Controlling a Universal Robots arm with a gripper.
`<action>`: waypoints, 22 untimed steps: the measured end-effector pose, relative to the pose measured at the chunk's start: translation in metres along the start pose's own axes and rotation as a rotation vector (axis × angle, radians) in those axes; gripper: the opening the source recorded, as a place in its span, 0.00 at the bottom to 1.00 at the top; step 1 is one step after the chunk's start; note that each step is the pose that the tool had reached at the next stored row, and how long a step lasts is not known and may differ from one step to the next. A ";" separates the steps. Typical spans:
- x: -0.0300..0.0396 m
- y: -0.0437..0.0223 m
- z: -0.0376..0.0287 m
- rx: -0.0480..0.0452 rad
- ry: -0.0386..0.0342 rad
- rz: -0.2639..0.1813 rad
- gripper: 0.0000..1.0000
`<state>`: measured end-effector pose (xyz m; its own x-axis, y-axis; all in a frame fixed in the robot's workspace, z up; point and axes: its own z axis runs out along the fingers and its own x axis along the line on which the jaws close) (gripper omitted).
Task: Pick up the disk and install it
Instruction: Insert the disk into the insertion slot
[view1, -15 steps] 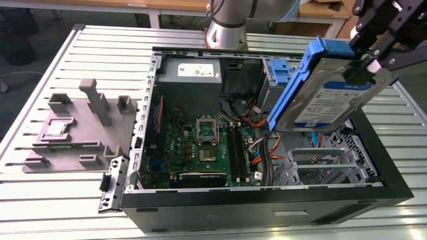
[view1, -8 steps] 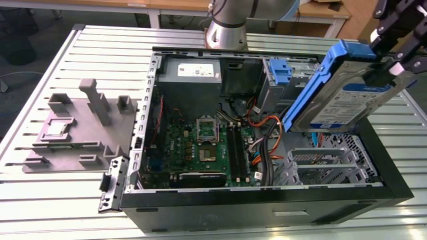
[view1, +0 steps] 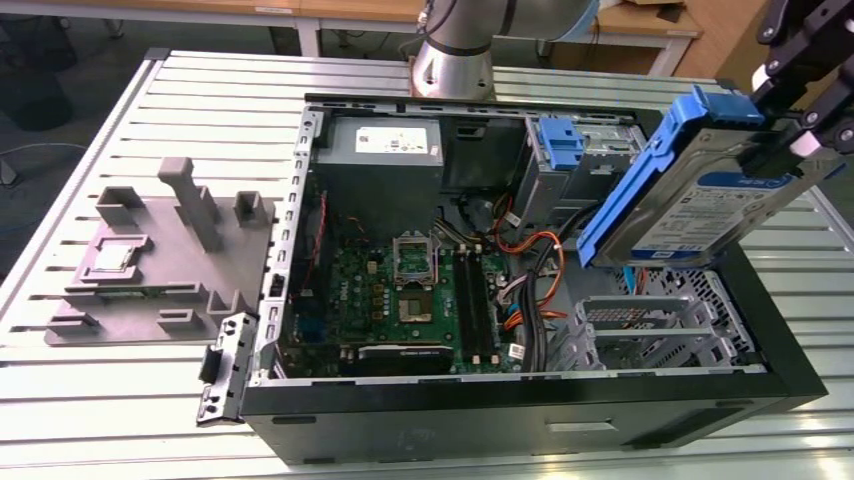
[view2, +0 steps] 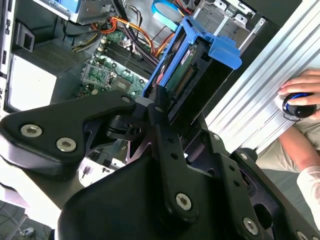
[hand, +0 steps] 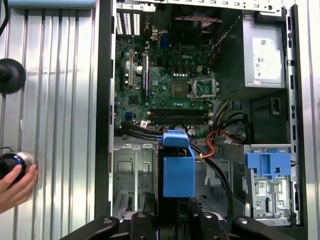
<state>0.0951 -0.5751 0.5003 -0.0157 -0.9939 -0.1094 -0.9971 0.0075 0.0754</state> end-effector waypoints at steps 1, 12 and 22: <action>0.0002 -0.0001 0.0007 0.0029 0.0001 -0.001 0.35; 0.0067 -0.0011 0.0082 0.0080 0.0003 -0.003 0.35; 0.0075 -0.0117 0.0110 0.0078 -0.0014 -0.003 0.35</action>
<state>0.1058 -0.5814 0.4877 -0.0129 -0.9937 -0.1110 -0.9977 0.0054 0.0674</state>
